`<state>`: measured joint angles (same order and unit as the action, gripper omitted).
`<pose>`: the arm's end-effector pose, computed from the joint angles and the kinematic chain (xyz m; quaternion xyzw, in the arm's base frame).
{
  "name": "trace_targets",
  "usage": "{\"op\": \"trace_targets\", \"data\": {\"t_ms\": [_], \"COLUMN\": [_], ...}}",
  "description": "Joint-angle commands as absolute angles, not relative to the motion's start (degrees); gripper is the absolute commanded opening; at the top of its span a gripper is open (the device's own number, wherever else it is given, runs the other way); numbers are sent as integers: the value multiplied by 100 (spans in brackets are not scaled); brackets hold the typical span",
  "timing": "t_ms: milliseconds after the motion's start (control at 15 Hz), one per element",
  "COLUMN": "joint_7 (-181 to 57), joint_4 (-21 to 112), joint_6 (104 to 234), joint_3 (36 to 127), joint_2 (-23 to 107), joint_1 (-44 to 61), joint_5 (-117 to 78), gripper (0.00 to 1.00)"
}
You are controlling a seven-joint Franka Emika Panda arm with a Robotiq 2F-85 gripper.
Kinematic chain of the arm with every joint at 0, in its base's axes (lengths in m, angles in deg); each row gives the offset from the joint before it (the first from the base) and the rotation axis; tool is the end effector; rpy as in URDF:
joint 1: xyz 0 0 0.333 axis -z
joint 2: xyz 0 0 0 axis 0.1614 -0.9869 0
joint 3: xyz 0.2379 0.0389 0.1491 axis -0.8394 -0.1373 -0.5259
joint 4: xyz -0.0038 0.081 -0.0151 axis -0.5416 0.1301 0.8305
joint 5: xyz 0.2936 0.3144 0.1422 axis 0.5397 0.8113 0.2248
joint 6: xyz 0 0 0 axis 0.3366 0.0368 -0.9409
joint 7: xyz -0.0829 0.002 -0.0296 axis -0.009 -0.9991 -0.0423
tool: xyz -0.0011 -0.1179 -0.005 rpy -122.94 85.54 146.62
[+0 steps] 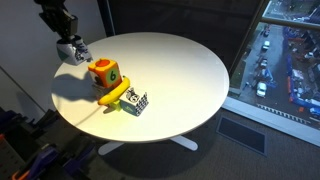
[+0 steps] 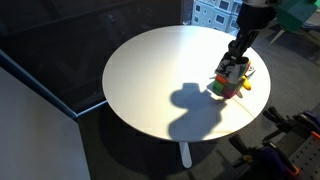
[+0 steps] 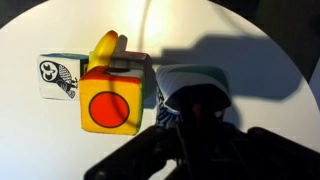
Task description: Remove the block with a number from the stack and place it on the table
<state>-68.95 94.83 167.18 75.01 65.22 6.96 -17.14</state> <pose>0.5036 0.0419 0.2476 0.9976 0.0666 -0.0180 0.0073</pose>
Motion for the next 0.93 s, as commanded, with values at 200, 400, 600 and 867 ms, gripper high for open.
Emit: {"op": "trace_targets", "data": {"t_ms": [200,400,600,867], "joint_7": [-6893,-6893,-6882,-6839], "joint_4": [9476,9476,9476,9420], "joint_6": [16706,16706,16714,16782], "joint_3": [7509,7509,7505,7440], "joint_2": [6512,6512,6511,6410], "joint_1": [687,687,684,628], "joint_5": [-1716,-1716,-1713,-1702], "gripper": [18,18,6,6]}}
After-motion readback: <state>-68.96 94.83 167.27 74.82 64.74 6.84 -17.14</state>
